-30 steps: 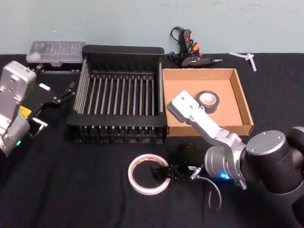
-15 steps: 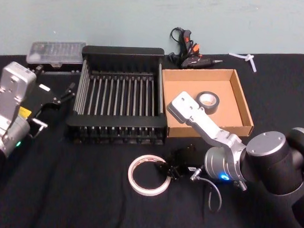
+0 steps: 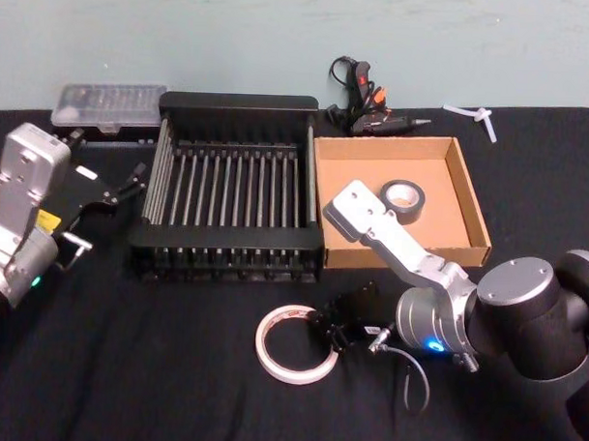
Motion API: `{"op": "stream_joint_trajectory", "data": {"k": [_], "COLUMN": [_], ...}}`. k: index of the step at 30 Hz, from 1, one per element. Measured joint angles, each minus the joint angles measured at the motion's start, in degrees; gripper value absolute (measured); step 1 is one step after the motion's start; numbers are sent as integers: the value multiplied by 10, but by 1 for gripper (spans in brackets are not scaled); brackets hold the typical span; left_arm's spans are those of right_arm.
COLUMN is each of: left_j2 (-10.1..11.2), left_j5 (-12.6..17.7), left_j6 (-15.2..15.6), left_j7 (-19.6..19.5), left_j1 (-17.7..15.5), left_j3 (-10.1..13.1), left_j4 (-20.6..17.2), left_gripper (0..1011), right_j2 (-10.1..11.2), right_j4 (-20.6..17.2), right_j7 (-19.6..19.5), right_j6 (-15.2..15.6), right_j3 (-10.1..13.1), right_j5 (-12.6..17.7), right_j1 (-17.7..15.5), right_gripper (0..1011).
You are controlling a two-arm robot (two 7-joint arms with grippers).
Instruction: Pick up the white tape and place it into the black box , Pick up the silver tape and place it into the brown box.
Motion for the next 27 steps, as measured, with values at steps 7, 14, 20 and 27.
{"op": "stream_joint_trajectory", "data": {"k": [7,14,20,27], "left_j2": [0,0,0,0], "left_j5": [0,0,0,0], "left_j6": [0,0,0,0], "left_j7": [0,0,0,0], "left_j1": [0,0,0,0], "left_j3": [0,0,0,0], "left_j4": [0,0,0,0], "left_gripper": [1002,1001,1002,1001], "right_j2": [0,-3,0,7], "right_j4": [0,-7,-23,-50], "right_j7": [0,4,6,10], "right_j6": [0,-5,-7,-15], "right_j3": [0,10,13,16], "right_j5": [0,5,8,15], "right_j1": [0,-4,-7,-8], "right_gripper": [94,94,94,94]}}
